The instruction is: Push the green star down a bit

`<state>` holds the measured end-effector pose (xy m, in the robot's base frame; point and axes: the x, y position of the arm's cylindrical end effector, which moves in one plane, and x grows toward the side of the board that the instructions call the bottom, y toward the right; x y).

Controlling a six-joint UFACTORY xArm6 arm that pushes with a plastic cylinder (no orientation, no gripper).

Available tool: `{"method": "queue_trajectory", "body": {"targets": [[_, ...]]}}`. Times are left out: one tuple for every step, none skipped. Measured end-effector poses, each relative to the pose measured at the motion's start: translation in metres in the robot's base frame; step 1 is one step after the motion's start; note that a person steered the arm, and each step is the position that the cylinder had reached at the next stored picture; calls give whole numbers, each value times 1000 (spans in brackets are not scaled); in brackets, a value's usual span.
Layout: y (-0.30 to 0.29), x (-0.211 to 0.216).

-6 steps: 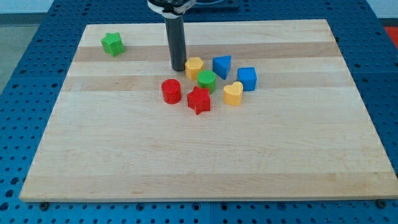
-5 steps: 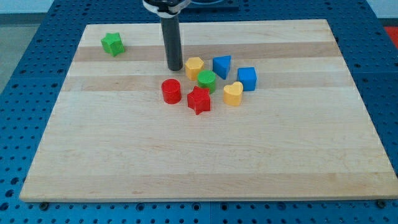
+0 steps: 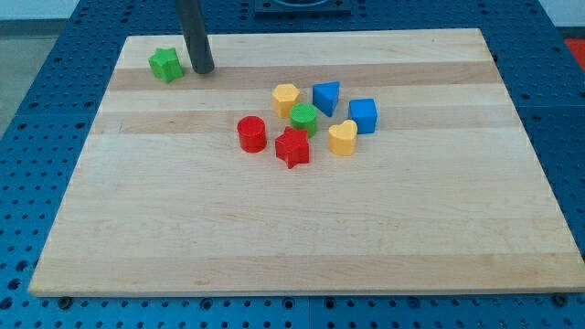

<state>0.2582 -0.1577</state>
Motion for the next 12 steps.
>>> {"method": "queue_trajectory", "body": {"targets": [[-5, -33], [-36, -44], [-70, -44], [-90, -40], [-92, -20], [-92, 2], [-90, 18], [-83, 13], [-82, -5], [-74, -15], [-55, -15], [-38, -15]]}}
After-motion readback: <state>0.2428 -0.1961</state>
